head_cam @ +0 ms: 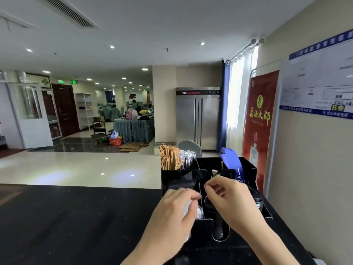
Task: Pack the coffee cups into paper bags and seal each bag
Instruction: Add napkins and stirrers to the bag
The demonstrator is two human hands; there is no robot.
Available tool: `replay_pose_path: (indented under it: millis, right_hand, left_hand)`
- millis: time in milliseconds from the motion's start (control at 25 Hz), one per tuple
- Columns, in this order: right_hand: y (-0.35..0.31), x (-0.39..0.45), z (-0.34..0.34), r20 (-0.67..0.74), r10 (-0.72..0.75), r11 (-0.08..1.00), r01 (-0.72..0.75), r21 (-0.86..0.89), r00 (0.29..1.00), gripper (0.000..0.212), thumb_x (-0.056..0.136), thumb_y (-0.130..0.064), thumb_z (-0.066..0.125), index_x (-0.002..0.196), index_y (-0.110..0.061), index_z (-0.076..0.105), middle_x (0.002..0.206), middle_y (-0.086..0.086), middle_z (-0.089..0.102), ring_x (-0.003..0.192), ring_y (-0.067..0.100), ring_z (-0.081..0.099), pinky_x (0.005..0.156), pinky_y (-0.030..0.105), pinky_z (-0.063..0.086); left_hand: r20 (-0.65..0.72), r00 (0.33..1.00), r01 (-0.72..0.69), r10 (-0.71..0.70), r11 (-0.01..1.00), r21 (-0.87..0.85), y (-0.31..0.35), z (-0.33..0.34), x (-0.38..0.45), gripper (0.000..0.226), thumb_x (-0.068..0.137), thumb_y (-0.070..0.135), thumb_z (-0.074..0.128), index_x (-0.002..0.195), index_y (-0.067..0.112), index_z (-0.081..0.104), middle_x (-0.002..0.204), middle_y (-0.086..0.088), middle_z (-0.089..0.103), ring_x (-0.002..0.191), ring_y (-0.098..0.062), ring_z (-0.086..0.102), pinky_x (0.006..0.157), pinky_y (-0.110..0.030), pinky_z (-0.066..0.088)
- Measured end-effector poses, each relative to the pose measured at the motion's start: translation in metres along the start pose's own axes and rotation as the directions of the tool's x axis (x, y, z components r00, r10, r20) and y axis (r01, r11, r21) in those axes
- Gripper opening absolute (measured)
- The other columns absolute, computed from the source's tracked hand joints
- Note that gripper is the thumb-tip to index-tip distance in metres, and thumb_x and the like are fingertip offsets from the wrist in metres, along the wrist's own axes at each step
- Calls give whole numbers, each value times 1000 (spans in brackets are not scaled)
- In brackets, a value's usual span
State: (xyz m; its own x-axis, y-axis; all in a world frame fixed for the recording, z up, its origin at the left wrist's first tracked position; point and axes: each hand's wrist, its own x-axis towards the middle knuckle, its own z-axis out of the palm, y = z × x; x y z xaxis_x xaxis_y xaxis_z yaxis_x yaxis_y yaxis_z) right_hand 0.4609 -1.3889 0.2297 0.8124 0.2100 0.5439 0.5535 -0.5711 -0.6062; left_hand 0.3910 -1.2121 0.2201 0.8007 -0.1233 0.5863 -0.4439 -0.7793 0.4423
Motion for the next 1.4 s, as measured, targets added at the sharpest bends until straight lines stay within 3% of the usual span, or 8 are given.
replay_pose_path:
  millis: [160,280,560,840,960,1080,1200,1400]
  right_hand:
    - [17,54,24,-16,-11,997,10,-81,1000,6,90,-27,69,88,-31,73,75,-16,71,76,2,66,76,33,57]
    - [29,90,42,6,-27,989,28,-143,1000,10,91,-25,68,97,-26,76,85,-12,74,89,15,68,88,40,53]
    - [39,150,79,110,-50,917,89,-389,993,20,95,-37,61,108,-31,76,102,-6,75,104,26,60,92,36,41]
    - [43,167,94,235,98,972,-42,-233,967,21,89,-42,69,108,-36,77,106,-7,76,107,21,66,100,42,47]
    - [43,172,93,248,127,980,-83,-183,960,8,88,-38,73,94,-35,76,96,-7,73,104,20,66,99,42,49]
    - [40,172,92,279,110,987,-71,-147,954,13,88,-31,73,79,-35,65,87,-6,70,99,23,67,95,43,52]
    - [41,171,91,284,90,993,-65,-96,955,9,86,-27,76,84,-31,69,95,-2,75,96,21,69,93,40,55]
    - [44,169,89,300,73,997,-66,-34,951,11,83,-30,81,83,-33,70,85,-7,72,87,15,67,85,33,56]
  left_hand:
    - [-35,998,58,-57,998,22,-26,17,52,27,106,25,44,128,31,59,110,24,55,115,1,45,93,-13,37]
    - [-15,991,130,-130,990,46,-47,32,79,31,106,24,43,134,29,55,110,18,50,120,-8,44,96,-21,39]
    - [-88,988,150,-127,926,347,-77,52,103,29,102,30,44,128,24,54,134,10,57,111,-18,45,98,-33,41]
    - [-150,982,159,-111,921,355,-92,55,103,29,100,27,49,127,22,60,132,8,61,112,-18,46,98,-33,43]
    - [-155,984,142,-92,926,349,-91,55,104,30,100,27,49,128,23,60,126,9,62,110,-16,46,96,-31,42]
    - [-156,983,140,-92,933,331,-89,55,105,26,101,28,49,125,24,59,119,10,64,106,-13,43,93,-29,41]
    - [-167,981,148,-100,940,307,-88,53,105,22,100,26,51,120,25,58,109,8,64,100,-12,42,86,-29,43]
    - [-164,979,165,-121,944,287,-87,53,106,17,100,24,48,115,26,55,100,6,65,95,-13,40,79,-26,38]
